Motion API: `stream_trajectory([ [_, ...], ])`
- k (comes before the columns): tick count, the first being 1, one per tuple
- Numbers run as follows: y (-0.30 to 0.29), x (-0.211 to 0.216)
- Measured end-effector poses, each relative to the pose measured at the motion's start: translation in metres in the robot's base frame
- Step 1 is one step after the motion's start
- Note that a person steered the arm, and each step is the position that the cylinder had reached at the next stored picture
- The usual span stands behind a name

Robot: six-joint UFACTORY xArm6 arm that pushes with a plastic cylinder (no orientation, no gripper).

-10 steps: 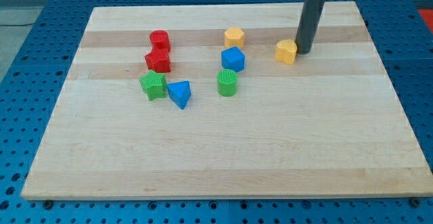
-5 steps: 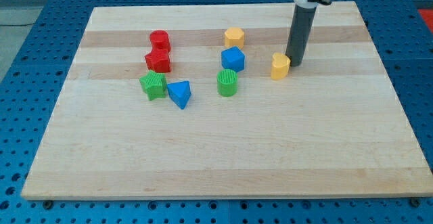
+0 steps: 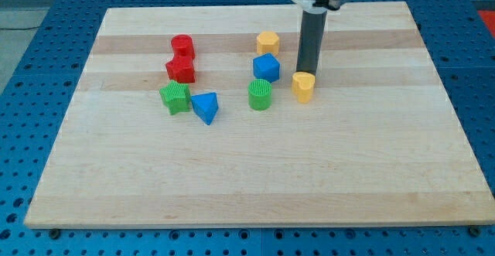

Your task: Place the yellow heart right to the blue triangle

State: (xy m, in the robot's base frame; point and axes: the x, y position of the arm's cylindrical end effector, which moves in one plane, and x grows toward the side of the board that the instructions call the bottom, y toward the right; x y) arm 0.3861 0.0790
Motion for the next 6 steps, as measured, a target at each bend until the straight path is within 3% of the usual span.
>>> stream_trajectory([
  [4,0.007,0.059],
  [6,0.039,0.091],
])
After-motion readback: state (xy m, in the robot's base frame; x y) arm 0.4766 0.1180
